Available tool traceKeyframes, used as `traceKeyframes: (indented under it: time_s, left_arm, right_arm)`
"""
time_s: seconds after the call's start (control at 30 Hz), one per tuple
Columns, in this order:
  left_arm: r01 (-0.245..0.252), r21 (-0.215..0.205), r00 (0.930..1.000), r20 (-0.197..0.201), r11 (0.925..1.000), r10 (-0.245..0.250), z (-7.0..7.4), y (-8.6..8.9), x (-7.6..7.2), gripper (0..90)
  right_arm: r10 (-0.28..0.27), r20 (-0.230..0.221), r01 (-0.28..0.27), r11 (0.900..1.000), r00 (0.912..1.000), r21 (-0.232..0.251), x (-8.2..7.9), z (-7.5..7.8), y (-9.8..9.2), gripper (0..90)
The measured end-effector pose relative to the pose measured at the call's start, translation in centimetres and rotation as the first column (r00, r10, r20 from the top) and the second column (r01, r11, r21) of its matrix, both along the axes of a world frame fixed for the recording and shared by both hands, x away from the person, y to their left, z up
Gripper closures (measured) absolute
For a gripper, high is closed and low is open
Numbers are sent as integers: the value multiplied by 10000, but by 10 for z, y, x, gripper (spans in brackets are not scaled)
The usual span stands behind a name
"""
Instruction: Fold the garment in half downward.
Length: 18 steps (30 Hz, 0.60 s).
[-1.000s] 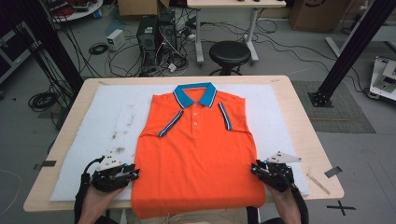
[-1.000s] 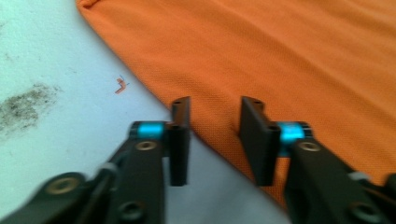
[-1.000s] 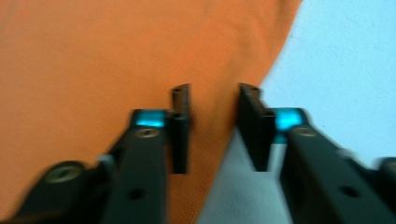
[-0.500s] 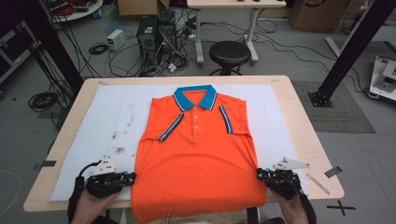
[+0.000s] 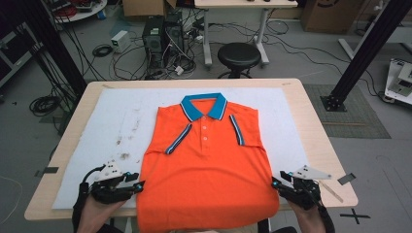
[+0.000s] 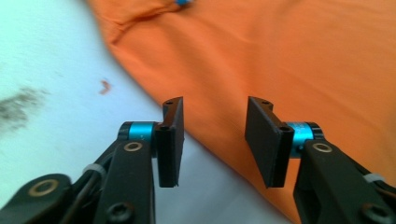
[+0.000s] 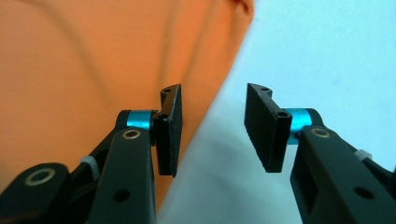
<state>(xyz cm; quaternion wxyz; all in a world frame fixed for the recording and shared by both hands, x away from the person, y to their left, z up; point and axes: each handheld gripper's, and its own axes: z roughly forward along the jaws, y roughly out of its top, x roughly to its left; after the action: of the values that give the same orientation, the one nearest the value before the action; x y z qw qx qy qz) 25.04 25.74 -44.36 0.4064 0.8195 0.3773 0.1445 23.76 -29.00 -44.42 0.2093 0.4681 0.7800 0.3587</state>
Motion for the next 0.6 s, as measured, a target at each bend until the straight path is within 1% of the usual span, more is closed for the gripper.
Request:
traceKeyframes:
  time_s: [0.03, 0.07, 0.1, 0.13, 0.17, 0.2, 0.23, 0.27, 0.3, 0.33, 0.37, 0.4, 0.43, 0.47, 0.5, 0.53, 0.57, 0.6]
  left_arm:
    - [-103, 185, 9999, 30, 9998, 102, -2, -3, 3, 573]
    - [-150, 344, 9999, -5, 9993, 150, -3, -6, 6, 573]
    - [-46, 471, 10000, -19, 9989, 47, -4, -7, 7, 623]
    - [-14, 408, 10000, 41, 9992, 12, -4, -8, 7, 623]
    - [185, 397, 9998, 41, 9990, -187, -4, -8, 7, 781]
    - [344, 289, 9994, 12, 9990, -344, -5, -9, 7, 781]
    - [422, 291, 9991, 32, 9987, -423, -5, -9, 5, 854]
    - [477, 346, 9988, 106, 9983, -481, -5, -9, 4, 854]
    - [543, 315, 9985, 75, 9980, -546, -5, -8, 3, 862]
    - [613, 273, 9981, 29, 9977, -614, -5, -6, 2, 862]
    - [797, 120, 9967, -158, 9967, -795, -4, -1, -1, 863]
    - [860, 38, 9960, -263, 9963, -858, -4, 1, -3, 863]
    - [860, 38, 9960, -263, 9963, -858, -4, 1, -3, 863]
    - [1162, -86, 9919, -512, 9932, -1165, -3, 7, -7, 862]
    - [1252, -162, 9902, -609, 9920, -1260, -3, 9, -9, 861]
    - [1252, -162, 9902, -609, 9920, -1260, -3, 9, -9, 854]
    - [1186, -392, 9907, -630, 9922, -1209, 0, 10, -10, 832]
    - [1186, -392, 9907, -630, 9922, -1209, 0, 10, -10, 767]
  right_arm:
    - [-19, -194, 17, 9999, 9998, -126, 8, -3, 6, 588]
    - [-19, -194, 17, 9999, 9998, -126, 8, -3, 6, 588]
    - [81, -263, -86, 9998, 9996, -172, 14, -8, 13, 649]
    - [81, -263, -86, 9998, 9996, -172, 14, -8, 13, 649]
    - [335, -320, -333, 9994, 9989, 77, 14, -8, 15, 779]
    - [335, -320, -333, 9994, 9989, 77, 14, -8, 15, 779]
    - [522, -420, -511, 9984, 9978, 255, 12, -9, 14, 874]
    - [522, -420, -511, 9984, 9978, 255, 12, -9, 14, 874]
    - [532, -460, -517, 9981, 9975, 328, 9, -8, 12, 885]
    - [532, -460, -517, 9981, 9975, 328, 9, -8, 12, 885]
    - [598, -517, -579, 9976, 9969, 372, 5, -8, 7, 887]
    - [629, -649, -603, 9973, 9959, 408, 1, -7, 5, 887]
    - [634, -746, -601, 9971, 9952, 457, -2, -6, 4, 887]
    - [800, -905, -752, 9956, 9927, 554, -7, -5, 2, 886]
    - [933, -987, -878, 9944, 9907, 585, -11, -5, 0, 885]
    - [1029, -1062, -965, 9933, 9890, 631, -14, -5, -1, 879]
    - [1075, -1068, -1015, 9930, 9884, 605, -17, -4, -1, 837]
    - [1075, -1068, -1015, 9930, 9884, 605, -17, -4, -1, 837]
